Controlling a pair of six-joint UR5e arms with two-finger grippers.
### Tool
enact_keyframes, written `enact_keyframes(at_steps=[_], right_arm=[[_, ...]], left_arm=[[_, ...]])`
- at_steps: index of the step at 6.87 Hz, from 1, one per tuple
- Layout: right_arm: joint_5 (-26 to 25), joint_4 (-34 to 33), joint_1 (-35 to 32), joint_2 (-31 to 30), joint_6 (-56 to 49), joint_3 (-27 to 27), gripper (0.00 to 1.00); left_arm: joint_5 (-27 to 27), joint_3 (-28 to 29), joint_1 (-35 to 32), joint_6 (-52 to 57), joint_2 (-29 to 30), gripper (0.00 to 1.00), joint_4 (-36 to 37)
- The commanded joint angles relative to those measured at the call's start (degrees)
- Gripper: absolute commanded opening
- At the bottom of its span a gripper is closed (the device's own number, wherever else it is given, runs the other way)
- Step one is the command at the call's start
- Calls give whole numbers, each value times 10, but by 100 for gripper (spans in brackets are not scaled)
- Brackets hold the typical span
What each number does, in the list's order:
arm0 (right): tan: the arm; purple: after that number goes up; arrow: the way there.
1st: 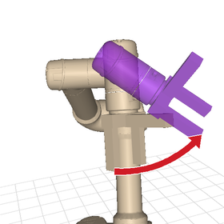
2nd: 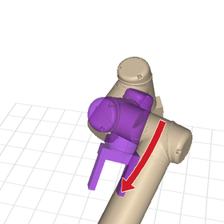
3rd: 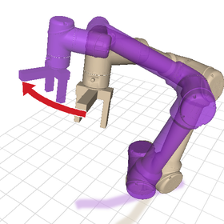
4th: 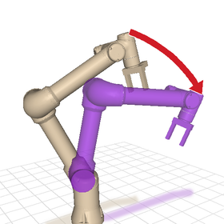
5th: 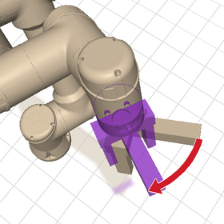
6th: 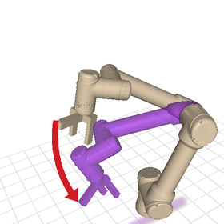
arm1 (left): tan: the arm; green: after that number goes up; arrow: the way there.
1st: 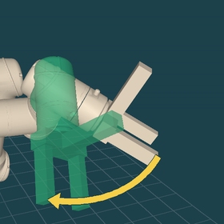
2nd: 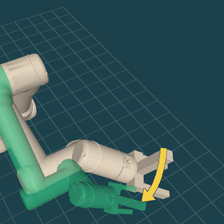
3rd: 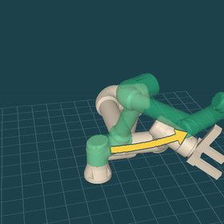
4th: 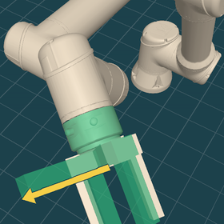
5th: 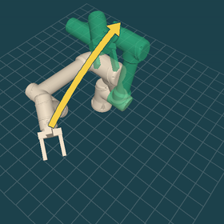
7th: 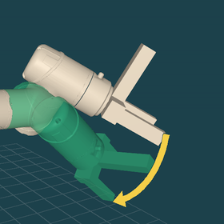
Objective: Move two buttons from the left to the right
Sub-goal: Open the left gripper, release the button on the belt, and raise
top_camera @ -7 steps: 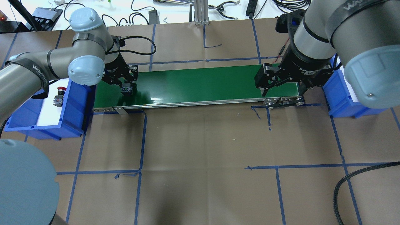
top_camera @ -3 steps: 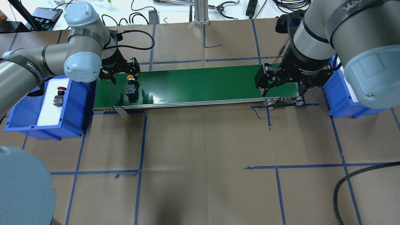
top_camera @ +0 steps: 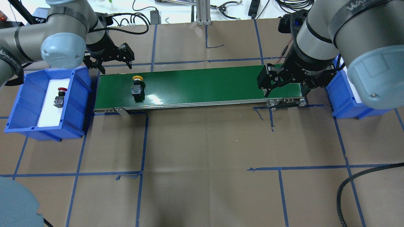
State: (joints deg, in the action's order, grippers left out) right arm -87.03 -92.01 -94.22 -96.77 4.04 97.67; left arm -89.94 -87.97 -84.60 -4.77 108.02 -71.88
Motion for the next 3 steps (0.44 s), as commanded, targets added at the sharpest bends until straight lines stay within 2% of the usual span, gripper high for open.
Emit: enact_keyframes(at_steps=[1,2,3], right_arm=[[0,0,0,0,0,0,100],[0,0,0,-1,0,0,100],[0,0,0,-1,0,0,100]], left_arm=[[-2,61,1,12,-22,100,-101],[-5,74,12,46,-19,100,-106],[-3,77,52,103,-17,100,-107]])
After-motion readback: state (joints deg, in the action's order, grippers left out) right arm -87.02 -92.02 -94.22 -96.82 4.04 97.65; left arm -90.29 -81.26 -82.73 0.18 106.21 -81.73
